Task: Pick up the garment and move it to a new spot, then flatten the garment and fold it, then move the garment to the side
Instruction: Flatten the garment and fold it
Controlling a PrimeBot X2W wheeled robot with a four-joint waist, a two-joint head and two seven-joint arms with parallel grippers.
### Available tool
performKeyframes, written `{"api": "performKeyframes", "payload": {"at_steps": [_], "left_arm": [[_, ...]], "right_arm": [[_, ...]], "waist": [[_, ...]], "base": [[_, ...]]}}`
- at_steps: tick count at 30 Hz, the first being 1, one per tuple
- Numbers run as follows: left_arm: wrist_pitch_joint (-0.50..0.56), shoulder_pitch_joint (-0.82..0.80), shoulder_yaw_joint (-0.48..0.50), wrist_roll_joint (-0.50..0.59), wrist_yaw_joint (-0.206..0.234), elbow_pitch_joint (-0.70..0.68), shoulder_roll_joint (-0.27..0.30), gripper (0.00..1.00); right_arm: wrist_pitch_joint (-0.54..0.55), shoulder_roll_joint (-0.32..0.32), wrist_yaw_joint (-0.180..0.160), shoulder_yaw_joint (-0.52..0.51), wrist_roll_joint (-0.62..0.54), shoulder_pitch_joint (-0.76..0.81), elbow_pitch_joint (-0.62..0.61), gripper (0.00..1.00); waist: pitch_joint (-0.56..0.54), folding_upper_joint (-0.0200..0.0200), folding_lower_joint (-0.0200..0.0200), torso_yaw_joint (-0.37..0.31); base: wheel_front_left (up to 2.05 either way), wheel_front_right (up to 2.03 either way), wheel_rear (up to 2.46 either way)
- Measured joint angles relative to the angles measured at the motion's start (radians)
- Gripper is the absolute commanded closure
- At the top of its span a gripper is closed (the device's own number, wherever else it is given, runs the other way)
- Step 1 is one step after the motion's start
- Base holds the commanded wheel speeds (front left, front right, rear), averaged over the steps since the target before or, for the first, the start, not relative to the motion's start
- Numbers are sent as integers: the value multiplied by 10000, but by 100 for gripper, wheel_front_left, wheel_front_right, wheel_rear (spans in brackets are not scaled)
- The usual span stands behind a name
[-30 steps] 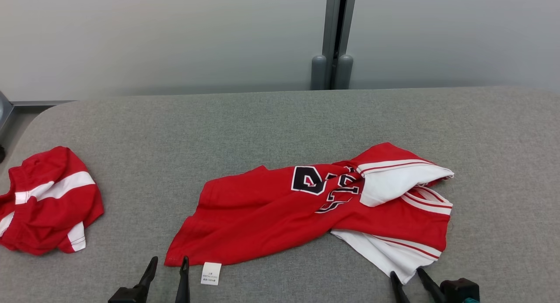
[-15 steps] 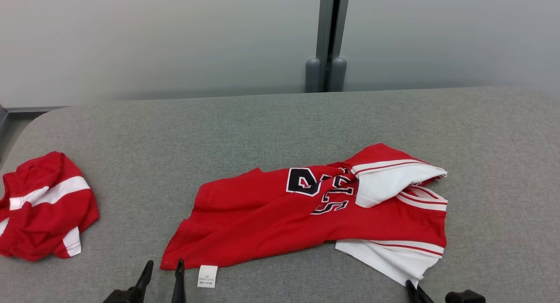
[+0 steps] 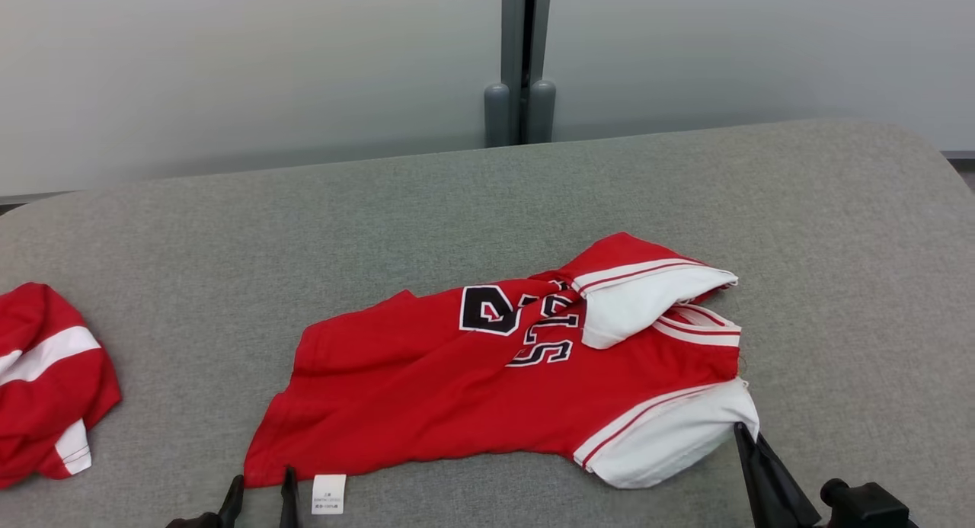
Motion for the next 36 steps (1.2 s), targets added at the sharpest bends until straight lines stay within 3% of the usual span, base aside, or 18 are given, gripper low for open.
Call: {"api": "performKeyframes", "payload": {"at_steps": [18, 19, 20, 27, 32, 36], "left_arm": [[-90, -835, 940, 370, -27, 1260, -48, 0], [-104, -871, 913, 412, -27, 1340, -44, 25], [-105, -895, 897, 431, -25, 1377, -35, 100], [0, -730, 213, 209, -15, 639, -65, 100], [2, -699, -581, -345, -17, -1003, -31, 100], [2, -1058, -1076, -840, -15, -2418, 443, 100]], "right_arm": [[0, -4, 0, -142, 109, 34, -763, 100], [0, -4, 0, -153, 117, 3, -773, 100], [0, -4, 0, -176, 144, -24, -809, 100], [2, -4, 0, -322, 552, -316, -1172, 100], [2, -6, -2, -652, 1041, -905, -1801, 100], [2, -4, -2, -922, 1515, -1668, -2481, 100]], "waist": [[508, 0, -1, -387], [508, 0, -1, -383], [499, 0, -1, -371], [317, 0, -1, -226], [-27, 0, -1, -20], [-318, 1, -1, 132]], "base": [[0, 0, 0], [0, 0, 0], [0, 0, 0], [0, 0, 0], [0, 0, 0], [0, 0, 0]]}}
